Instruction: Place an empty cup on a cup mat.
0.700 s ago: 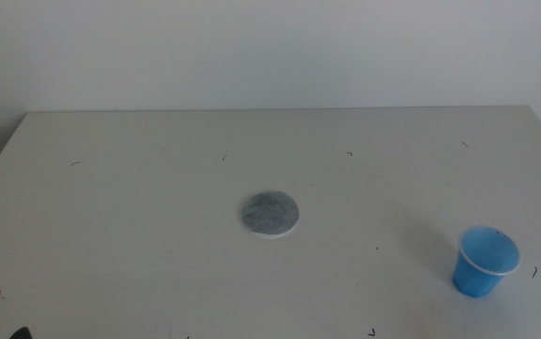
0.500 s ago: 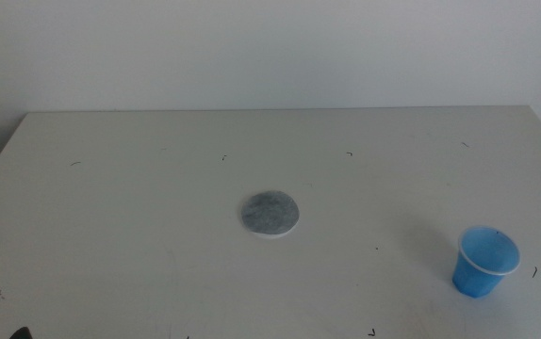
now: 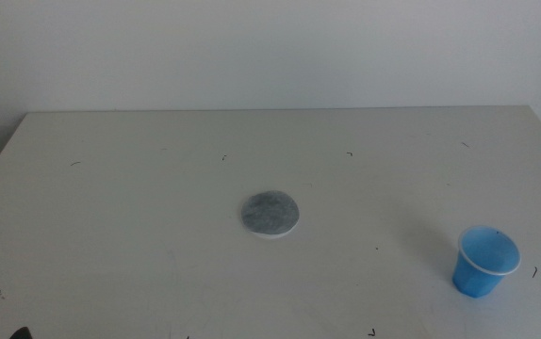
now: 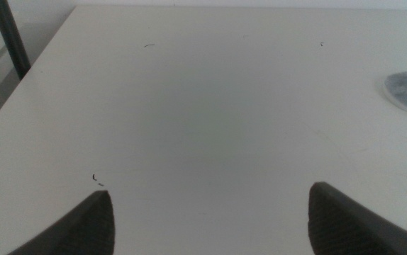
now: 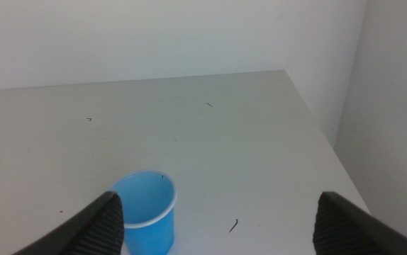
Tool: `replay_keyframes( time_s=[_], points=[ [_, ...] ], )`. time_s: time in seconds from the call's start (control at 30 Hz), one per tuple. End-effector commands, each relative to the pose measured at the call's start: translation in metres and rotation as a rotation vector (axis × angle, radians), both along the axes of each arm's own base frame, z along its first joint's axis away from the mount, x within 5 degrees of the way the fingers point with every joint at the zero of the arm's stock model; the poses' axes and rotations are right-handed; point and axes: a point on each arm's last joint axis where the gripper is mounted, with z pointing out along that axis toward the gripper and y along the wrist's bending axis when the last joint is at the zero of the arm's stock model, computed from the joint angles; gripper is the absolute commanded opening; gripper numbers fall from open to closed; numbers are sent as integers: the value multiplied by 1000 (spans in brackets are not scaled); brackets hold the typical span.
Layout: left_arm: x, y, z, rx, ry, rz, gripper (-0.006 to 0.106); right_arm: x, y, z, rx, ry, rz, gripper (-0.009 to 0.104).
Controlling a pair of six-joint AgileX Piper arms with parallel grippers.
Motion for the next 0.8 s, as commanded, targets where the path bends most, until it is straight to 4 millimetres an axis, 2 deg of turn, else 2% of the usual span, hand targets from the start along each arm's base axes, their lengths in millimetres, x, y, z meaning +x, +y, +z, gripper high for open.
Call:
replay_keyframes(
  time_s=[0.0, 0.23, 0.43, 0.63, 0.77],
  points=[
    [1, 0, 9, -16, -84, 0, 105, 2, 0, 26, -7, -60, -3, 73],
    [1, 0, 9, -16, -84, 0, 105, 10, 0, 62, 6, 54, -1, 73],
    [1, 0, 9, -16, -84, 0, 105, 25, 0, 110, -38, 170, 21, 73],
    [1, 0, 9, -16, -84, 0, 105, 49, 3, 160, -6, 288, 61, 73],
    [1, 0, 9, -16, -84, 0, 105, 73, 6, 181, 37, 360, 98, 73]
  ],
)
